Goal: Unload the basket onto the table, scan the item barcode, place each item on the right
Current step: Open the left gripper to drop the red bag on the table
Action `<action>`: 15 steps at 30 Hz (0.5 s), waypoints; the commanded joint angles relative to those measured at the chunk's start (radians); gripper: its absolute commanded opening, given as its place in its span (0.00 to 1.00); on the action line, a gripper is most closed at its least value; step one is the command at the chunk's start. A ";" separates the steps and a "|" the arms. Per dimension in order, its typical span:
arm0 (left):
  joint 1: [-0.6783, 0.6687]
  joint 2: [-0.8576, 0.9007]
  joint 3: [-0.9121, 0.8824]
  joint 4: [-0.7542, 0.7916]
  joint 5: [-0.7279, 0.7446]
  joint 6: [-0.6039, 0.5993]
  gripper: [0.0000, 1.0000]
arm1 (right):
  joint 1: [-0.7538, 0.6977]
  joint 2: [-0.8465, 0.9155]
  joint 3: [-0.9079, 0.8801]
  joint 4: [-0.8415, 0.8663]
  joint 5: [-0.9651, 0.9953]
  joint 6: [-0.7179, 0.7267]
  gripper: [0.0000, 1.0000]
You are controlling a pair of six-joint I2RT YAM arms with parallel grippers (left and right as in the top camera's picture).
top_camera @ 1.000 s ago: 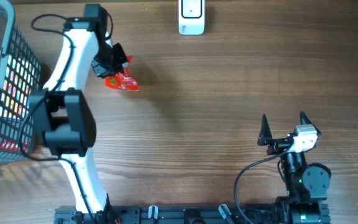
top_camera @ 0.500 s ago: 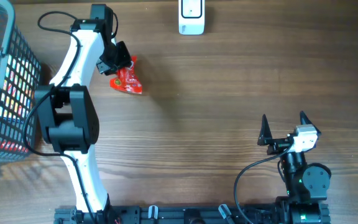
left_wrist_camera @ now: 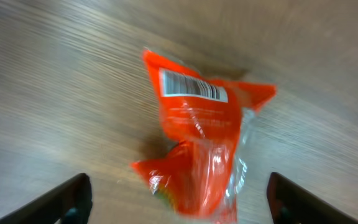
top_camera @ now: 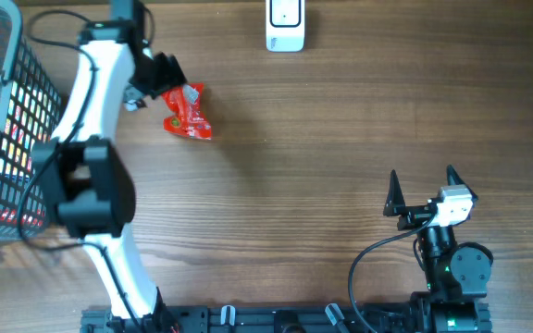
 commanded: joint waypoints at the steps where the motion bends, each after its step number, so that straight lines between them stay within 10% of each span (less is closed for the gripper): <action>1: 0.059 -0.159 0.039 -0.001 -0.015 0.000 1.00 | 0.004 -0.007 -0.002 0.002 0.014 0.008 1.00; 15: 0.288 -0.460 0.039 0.010 0.185 -0.006 1.00 | 0.004 -0.007 -0.002 0.002 0.014 0.008 1.00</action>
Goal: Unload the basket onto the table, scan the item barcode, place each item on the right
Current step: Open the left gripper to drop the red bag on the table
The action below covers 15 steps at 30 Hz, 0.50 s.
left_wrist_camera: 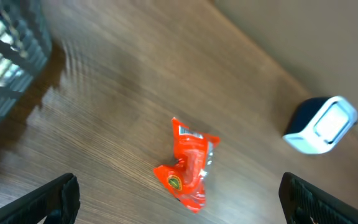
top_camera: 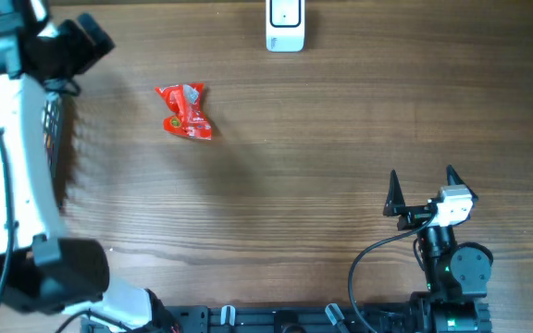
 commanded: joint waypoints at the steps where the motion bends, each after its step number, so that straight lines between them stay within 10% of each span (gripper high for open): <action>1: 0.076 -0.091 0.018 0.016 0.126 -0.010 1.00 | 0.004 -0.007 -0.002 0.002 0.014 0.008 1.00; 15: 0.282 -0.266 0.018 0.105 0.067 -0.185 1.00 | 0.004 -0.007 -0.002 0.002 0.014 0.008 1.00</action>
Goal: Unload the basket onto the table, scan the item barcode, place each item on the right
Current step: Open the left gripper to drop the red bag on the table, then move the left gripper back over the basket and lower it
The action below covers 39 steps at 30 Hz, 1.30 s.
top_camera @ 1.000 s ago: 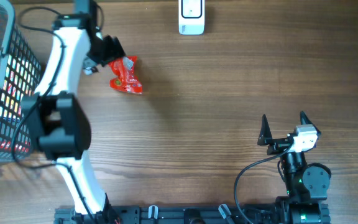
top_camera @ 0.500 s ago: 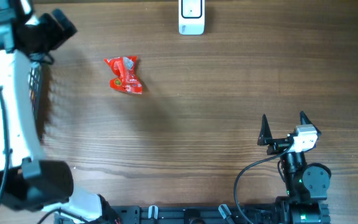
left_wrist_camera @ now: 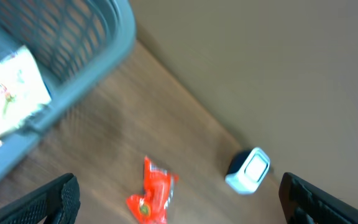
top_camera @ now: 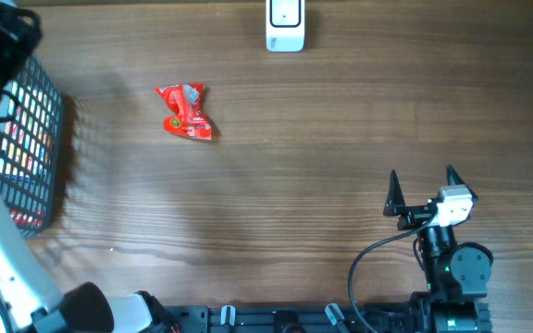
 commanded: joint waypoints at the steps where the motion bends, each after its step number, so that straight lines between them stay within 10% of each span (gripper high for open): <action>1: 0.078 -0.066 0.018 0.018 -0.130 -0.122 1.00 | 0.004 -0.007 -0.002 0.002 0.014 0.008 1.00; 13: 0.150 0.116 0.017 0.030 -0.665 -0.214 1.00 | 0.004 -0.007 -0.002 0.002 0.014 0.008 1.00; 39: 0.290 0.529 0.017 0.048 -0.596 -0.228 1.00 | 0.004 -0.007 -0.002 0.002 0.014 0.008 1.00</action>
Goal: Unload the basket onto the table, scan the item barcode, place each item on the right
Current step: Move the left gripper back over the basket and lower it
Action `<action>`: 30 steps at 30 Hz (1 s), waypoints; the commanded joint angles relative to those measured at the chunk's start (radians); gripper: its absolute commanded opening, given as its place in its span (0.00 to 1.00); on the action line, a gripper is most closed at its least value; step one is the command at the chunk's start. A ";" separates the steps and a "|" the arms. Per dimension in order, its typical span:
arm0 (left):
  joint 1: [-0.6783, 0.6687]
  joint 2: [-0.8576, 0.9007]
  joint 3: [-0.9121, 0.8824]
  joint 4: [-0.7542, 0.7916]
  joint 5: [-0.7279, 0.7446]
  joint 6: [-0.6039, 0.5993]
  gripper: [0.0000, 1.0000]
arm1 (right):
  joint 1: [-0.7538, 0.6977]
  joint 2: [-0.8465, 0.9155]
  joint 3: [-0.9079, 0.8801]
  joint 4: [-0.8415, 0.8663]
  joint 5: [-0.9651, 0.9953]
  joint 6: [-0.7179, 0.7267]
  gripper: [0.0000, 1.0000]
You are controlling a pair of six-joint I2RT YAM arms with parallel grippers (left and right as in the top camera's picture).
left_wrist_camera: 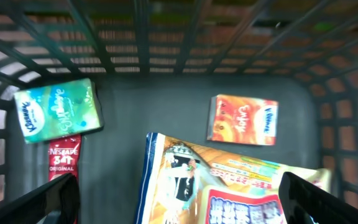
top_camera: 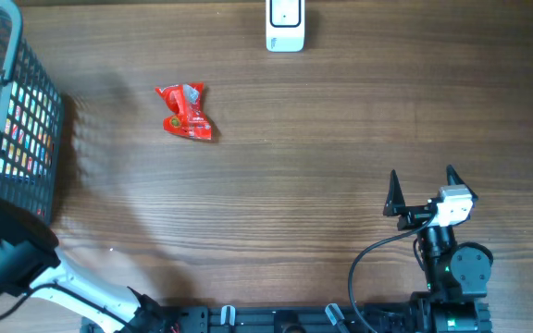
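Note:
A red snack packet (top_camera: pixel 185 111) lies on the wooden table (top_camera: pixel 294 185), left of centre. At the far edge stands the white barcode scanner (top_camera: pixel 285 26). My left gripper (left_wrist_camera: pixel 182 202) is open and looks straight down into the dark mesh basket (top_camera: pixel 28 120), with nothing between its fingers. Beneath it lies a large printed snack bag (left_wrist_camera: pixel 229 186). Only the left arm (top_camera: pixel 7 264) shows in the overhead view, at the lower left. My right gripper (top_camera: pixel 424 190) stands open at the right front, far from the packet.
Inside the basket lie a green tissue pack (left_wrist_camera: pixel 58 111), an orange tissue pack (left_wrist_camera: pixel 242 119) and a red Nescafe sachet (left_wrist_camera: pixel 64 160). The basket walls (left_wrist_camera: pixel 166 37) rise around them. The basket takes up the table's left edge.
My left gripper was high up, seeing the basket rim, the red packet and the scanner. Now it faces down into the basket, close above the items. The right arm has not moved.
My left gripper stood open close over the red packet on the table. Then it was higher and further left, beside the basket, then higher still over its rim. Now it is over the basket's contents. The red packet has stayed where it lay.

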 commanded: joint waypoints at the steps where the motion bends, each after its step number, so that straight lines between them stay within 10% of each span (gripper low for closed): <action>1: 0.010 0.048 0.012 -0.001 0.010 0.011 1.00 | 0.004 -0.007 -0.002 0.002 0.014 0.008 1.00; 30: 0.009 0.182 -0.039 -0.051 0.246 0.058 1.00 | 0.004 -0.007 -0.002 0.002 0.014 0.008 1.00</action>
